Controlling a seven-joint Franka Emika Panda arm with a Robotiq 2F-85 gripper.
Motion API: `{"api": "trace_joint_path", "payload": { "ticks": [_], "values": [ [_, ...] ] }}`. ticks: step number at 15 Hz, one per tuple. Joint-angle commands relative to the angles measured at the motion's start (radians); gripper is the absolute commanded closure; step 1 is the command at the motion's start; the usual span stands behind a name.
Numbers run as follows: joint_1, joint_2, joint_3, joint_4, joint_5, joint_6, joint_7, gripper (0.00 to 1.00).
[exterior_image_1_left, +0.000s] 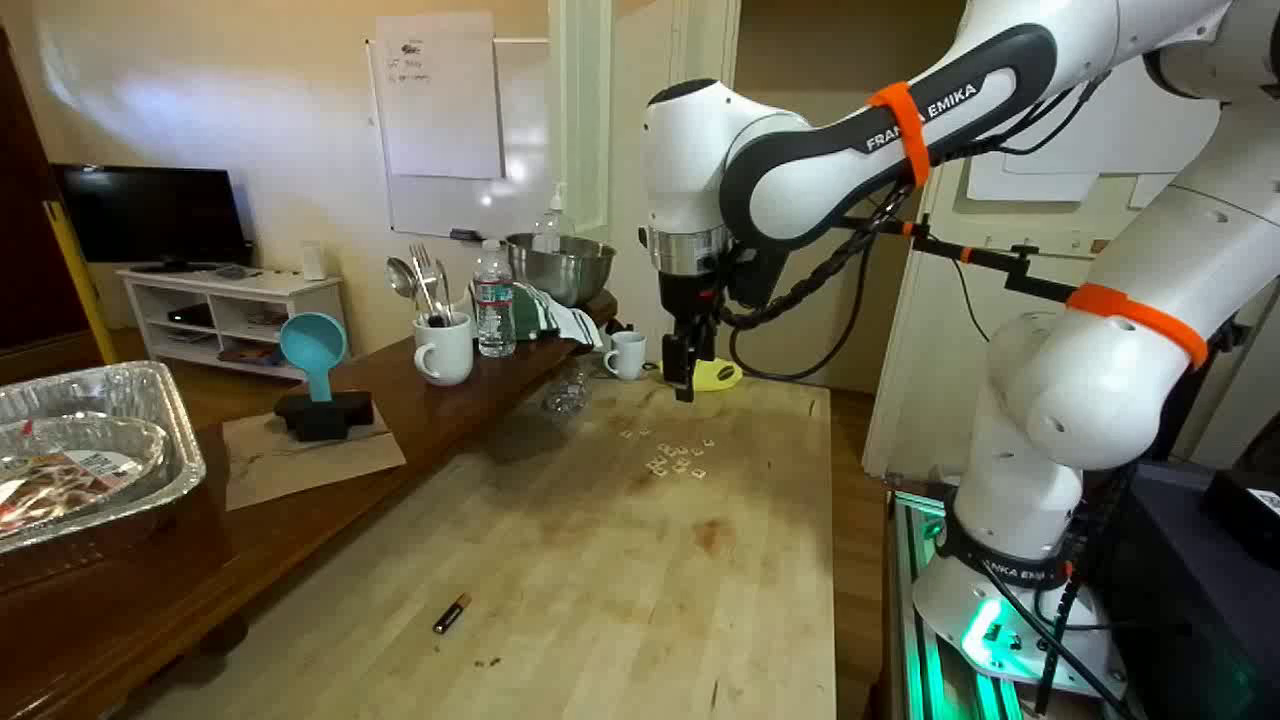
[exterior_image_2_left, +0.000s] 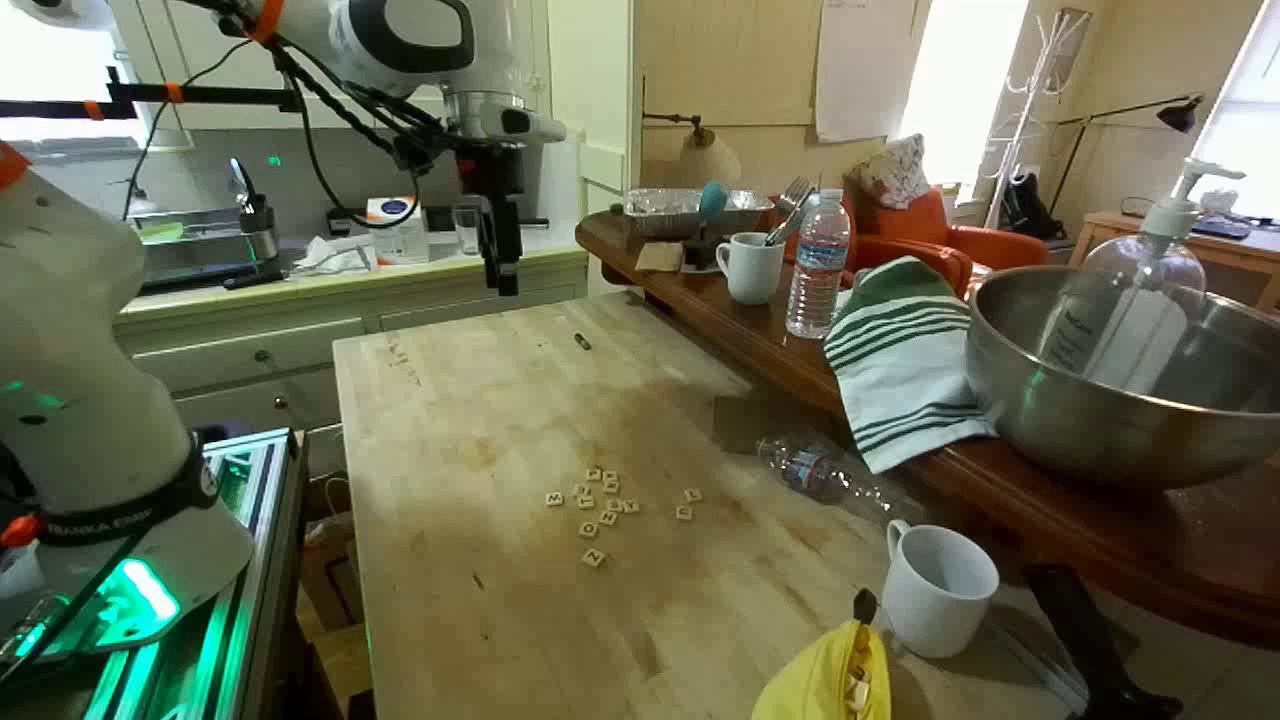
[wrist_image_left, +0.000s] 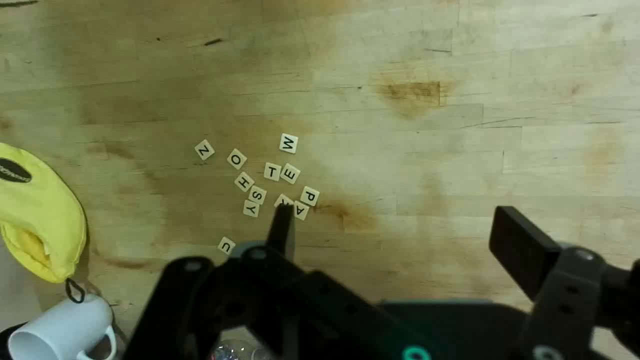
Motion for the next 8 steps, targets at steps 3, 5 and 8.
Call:
{"api": "trace_joint_path", "payload": {
  "ticks": [3,5,8],
  "values": [
    [0.023,0.003,-0.021,0.002,-0.01,-0.003,0.008,0.0],
    [0.023,0.003,-0.021,0.002,-0.01,-0.003,0.008,0.0],
    [0.019,0.006,-0.03,-0.012,-0.005,0.012,0.014,0.0]
  ]
}}
